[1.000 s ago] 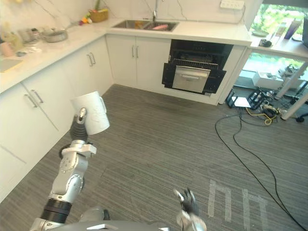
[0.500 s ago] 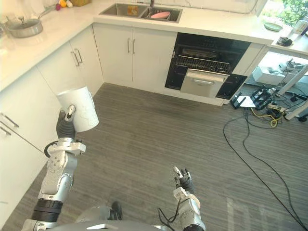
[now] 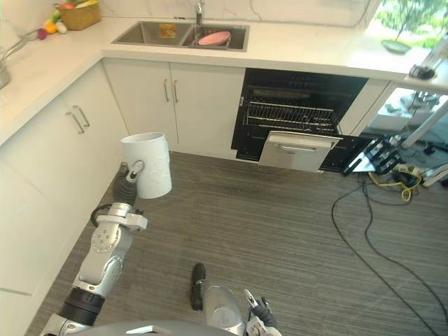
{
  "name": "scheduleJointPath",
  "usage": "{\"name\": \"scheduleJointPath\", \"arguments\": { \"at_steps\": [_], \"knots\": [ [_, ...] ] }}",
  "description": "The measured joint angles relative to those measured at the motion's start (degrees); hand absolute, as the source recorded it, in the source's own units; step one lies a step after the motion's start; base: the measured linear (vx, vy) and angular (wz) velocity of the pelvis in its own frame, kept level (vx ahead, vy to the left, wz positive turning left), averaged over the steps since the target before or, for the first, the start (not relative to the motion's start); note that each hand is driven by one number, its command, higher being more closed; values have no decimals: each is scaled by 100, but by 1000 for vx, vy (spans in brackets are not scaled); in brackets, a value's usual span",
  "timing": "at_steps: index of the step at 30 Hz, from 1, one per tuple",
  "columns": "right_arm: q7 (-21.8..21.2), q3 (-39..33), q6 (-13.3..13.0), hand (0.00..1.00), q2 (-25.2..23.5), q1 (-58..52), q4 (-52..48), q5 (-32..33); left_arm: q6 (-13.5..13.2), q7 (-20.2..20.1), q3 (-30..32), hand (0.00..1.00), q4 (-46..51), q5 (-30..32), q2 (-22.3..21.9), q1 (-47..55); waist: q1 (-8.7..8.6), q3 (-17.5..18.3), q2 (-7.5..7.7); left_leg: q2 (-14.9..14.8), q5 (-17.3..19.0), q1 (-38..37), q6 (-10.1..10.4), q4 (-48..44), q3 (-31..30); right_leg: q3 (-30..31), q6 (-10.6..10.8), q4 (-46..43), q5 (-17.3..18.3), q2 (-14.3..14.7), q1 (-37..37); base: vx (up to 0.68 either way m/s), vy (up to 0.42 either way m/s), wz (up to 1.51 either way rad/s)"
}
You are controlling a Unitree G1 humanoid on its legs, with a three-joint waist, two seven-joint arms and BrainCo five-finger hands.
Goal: Walk over to the sink, pick up the cup, carry it to the dishwasher, place the cup inside the dishwasher, then close the dishwasher door
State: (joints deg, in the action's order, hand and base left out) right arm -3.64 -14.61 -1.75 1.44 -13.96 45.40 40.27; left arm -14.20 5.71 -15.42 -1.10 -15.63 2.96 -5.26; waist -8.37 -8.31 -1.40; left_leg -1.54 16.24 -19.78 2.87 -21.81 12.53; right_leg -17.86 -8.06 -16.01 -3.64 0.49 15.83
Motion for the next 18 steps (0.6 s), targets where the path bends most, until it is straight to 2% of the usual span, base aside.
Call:
{"name": "scheduleJointPath", "arguments": {
  "at_steps": [1, 2, 3, 5, 6, 7, 8, 9, 10, 11, 12, 14, 15, 16, 17, 18],
  "knots": [
    [0, -12, -113, 0, -32, -92, -65, 9, -3, -2, -77, 100, 7, 0, -109, -31, 10, -12, -19, -251, -503, 296, 517, -1109, -25, 18, -2, -8, 254, 111, -328, 557, -203, -19],
    [-12, 4, -218, 0, -38, -253, -250, 60, -32, -9, -93, 100, 33, 2, -261, -43, 26, -15, -44, -524, -1385, 729, 1001, -2356, -200, 98, 8, 5, 500, 232, -696, 661, -227, -23],
    [-34, 40, -299, 0, -37, -322, -374, 111, -73, -3, -80, 100, 64, 2, -392, -48, 67, -11, -58, -727, -1684, 1186, 1079, -3422, -256, 152, 10, 25, 655, 317, -939, 510, -153, -27],
    [-142, 129, -513, 0, -13, -363, -536, 96, -88, 16, -13, 100, 171, 4, -454, -17, 147, -29, -50, -1114, -1664, 2051, 840, -4928, -200, 371, -31, 170, 899, 476, -1412, 452, -130, -55],
    [-156, 227, -694, 0, 11, -284, -653, 90, -103, 23, 97, 100, 305, 9, -426, 64, 267, -40, -25, -1333, -1404, 2515, 399, -5090, -50, 604, -4, 341, 969, 545, -1702, 416, -111, -91],
    [-188, 271, -815, 0, 40, -221, -668, 90, -122, 46, 194, 100, 376, 7, -410, 103, 358, -32, -35, -1494, -1150, 2764, 134, -4780, 162, 789, 23, 514, 987, 569, -1910, 450, -101, -110],
    [-227, 296, -868, 0, 103, -111, -692, 90, -156, 88, 255, 100, 497, 5, -407, 170, 435, -15, -49, -1625, -934, 2916, 44, -4187, 384, 944, 71, 658, 1014, 569, -2061, 254, -31, -110],
    [-250, 354, -947, 0, 158, 86, -760, 92, -278, 122, 308, 100, 630, -2, -343, 250, 492, -5, -45, -1588, -775, 3040, 80, -2799, 555, 1118, 148, 815, 1001, 542, -2184, 307, -5, -101],
    [-249, 419, -1033, 0, 197, 259, -818, 100, -361, 133, 314, 100, 701, 1, -310, 315, 497, 16, -29, -1387, -821, 3014, 145, -1273, 444, 1251, 179, 905, 993, 504, -2211, 331, 37, -90],
    [-238, 540, -1135, 0, 278, 446, -871, 109, -438, 133, 302, 100, 736, 16, -291, 370, 496, 33, -42, -1196, -1017, 2939, 266, 303, 221, 1416, 208, 949, 1015, 490, -2224, 450, 81, -78],
    [-203, 660, -1268, 0, 396, 680, -874, 132, -448, 134, 288, 100, 722, 75, -296, 413, 492, 36, -49, -1066, -1209, 3037, 479, 1363, -179, 1622, 268, 933, 1061, 492, -2255, 424, 98, -70],
    [-163, 752, -1378, 0, 500, 916, -958, 233, -445, 166, 307, 100, 693, 158, -253, 446, 512, 32, -40, -1023, -1220, 3263, 515, 1498, -468, 1922, 337, 913, 1175, 448, -2329, 485, 172, -80],
    [-124, 737, -1556, 0, 548, 974, -1195, 305, -447, 205, 365, 100, 620, 165, -217, 434, 487, 34, -61, -970, -1277, 3324, 567, 1501, -461, 2084, 471, 909, 1337, 371, -2507, 499, 218, -77],
    [-125, 709, -1603, 0, 580, 961, -1331, 339, -450, 235, 375, 100, 576, 163, -211, 417, 457, 39, -78, -917, -1343, 3301, 552, 1501, -467, 2119, 546, 894, 1432, 328, -2607, 524, 276, -66],
    [-125, 615, -1655, 0, 651, 937, -1544, 342, -498, 244, 382, 100, 461, 140, -206, 366, 427, 65, -120, -772, -1471, 3173, 472, 1497, -505, 2201, 676, 771, 1678, 226, -2791, 562, 338, -61],
    [-112, 446, -1654, 0, 690, 942, -1731, 339, -514, 269, 407, 100, 429, 122, -187, 327, 442, 128, -150, -530, -1778, 3008, 291, 1448, -703, 2257, 812, 351, 2090, 57, -2797, 685, 438, -74]
  ]
}}
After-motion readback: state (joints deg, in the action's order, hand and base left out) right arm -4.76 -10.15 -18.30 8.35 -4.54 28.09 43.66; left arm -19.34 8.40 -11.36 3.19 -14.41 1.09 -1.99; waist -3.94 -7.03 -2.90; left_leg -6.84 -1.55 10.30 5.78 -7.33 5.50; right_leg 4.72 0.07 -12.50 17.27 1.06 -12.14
